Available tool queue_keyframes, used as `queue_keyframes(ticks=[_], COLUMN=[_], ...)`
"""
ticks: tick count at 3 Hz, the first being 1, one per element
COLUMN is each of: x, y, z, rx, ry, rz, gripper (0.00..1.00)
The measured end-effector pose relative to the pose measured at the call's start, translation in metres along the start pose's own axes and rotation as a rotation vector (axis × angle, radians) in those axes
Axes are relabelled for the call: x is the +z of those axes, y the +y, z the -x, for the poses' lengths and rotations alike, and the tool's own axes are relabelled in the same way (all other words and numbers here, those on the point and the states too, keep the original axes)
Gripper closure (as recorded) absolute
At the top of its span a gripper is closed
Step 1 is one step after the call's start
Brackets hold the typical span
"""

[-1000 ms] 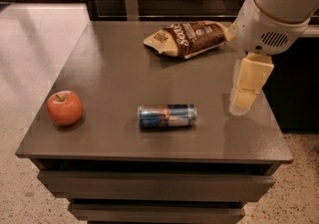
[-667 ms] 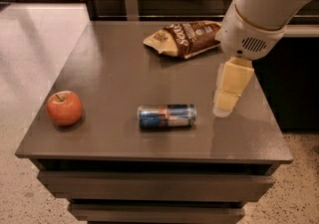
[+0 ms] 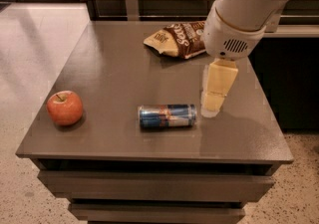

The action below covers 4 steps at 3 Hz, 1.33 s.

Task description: Place redbull can upright

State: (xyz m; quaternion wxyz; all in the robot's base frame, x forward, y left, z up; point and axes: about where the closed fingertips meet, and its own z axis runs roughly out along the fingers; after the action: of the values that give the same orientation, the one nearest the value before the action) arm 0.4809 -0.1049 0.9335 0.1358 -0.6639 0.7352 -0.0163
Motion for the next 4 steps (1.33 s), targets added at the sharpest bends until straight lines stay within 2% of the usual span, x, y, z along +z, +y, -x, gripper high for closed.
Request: queue_keyframes(ticks=[1, 2, 3, 4], x=[0.022, 0.047, 0.071, 0.087], y=[0.002, 0.006, 0.013, 0.021], z=[0.031, 0.05, 0.06, 0.069], rx=[-0.075, -0.106, -0.091, -0.062], ry=[0.016, 0.035, 0.046, 0.041], rz=[0.033, 0.068, 0.101, 0.112], gripper=[0.0, 0.0, 0.0, 0.0])
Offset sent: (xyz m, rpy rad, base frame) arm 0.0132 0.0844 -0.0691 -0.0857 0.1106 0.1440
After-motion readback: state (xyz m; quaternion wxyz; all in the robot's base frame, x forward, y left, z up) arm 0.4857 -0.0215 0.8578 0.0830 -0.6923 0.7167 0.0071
